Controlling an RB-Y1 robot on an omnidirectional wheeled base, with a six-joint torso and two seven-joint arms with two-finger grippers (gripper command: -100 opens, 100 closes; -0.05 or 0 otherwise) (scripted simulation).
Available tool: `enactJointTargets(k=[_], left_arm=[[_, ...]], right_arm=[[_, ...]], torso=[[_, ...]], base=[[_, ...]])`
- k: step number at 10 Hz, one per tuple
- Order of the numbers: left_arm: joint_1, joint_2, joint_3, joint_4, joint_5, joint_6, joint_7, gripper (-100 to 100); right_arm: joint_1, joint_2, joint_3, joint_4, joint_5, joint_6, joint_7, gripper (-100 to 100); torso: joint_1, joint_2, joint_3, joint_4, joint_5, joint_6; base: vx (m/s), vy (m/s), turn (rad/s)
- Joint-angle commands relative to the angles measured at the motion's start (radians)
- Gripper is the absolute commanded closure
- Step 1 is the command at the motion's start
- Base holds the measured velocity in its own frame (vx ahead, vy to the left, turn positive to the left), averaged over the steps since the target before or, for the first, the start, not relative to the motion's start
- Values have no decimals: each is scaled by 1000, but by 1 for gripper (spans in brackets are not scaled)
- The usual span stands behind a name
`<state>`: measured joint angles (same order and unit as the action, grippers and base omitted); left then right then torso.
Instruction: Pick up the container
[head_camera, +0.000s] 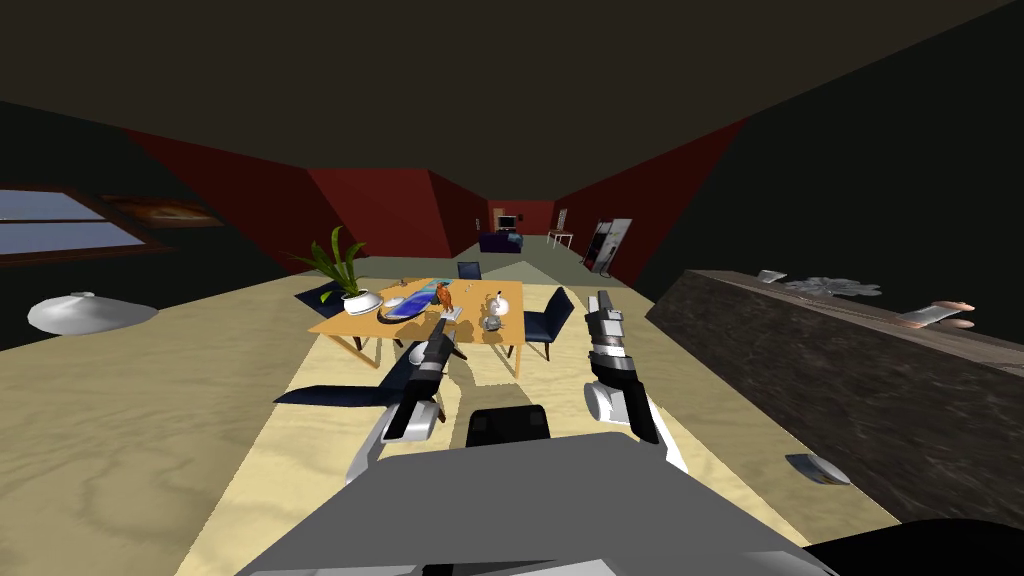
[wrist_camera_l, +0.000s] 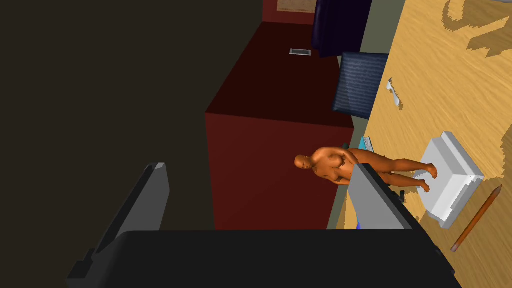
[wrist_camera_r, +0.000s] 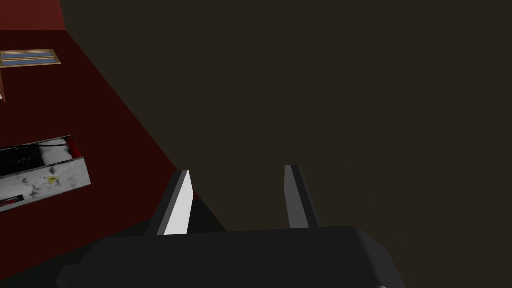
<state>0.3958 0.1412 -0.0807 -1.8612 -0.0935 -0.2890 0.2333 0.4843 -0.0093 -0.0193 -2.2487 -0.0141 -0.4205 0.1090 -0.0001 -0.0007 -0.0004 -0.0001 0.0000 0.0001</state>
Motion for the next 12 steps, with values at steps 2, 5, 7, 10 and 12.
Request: enactJointTargets(k=[2, 5, 7, 10, 12], left_arm=[[-40, 15, 0, 72, 9, 55, 18, -100], [-75, 21, -4, 154, 18, 100, 30, -100], [-110, 23, -9, 218, 30, 145, 40, -100], [-145, 22, -14, 304, 45, 190, 48, -100], [-179, 18, -20, 372, 63, 233, 55, -100]], right_arm=[[0, 0, 0, 0, 0, 0, 0, 0], [0, 0, 0, 0, 0, 0, 0, 0], [0, 0, 0, 0, 0, 0, 0, 0], [0, 0, 0, 0, 0, 0, 0, 0], [0, 0, 0, 0, 0, 0, 0, 0]], torso=[[0, 0, 0, 0, 0, 0], [0, -1, 0, 0, 0, 0], [0, -2, -1, 0, 0, 0], [-1, -2, -1, 0, 0, 0], [-1, -3, -2, -1, 0, 0]], base=[[14, -1, 13], [20, -6, 3], [40, -6, -14], [40, -9, -21], [59, -10, -44]])
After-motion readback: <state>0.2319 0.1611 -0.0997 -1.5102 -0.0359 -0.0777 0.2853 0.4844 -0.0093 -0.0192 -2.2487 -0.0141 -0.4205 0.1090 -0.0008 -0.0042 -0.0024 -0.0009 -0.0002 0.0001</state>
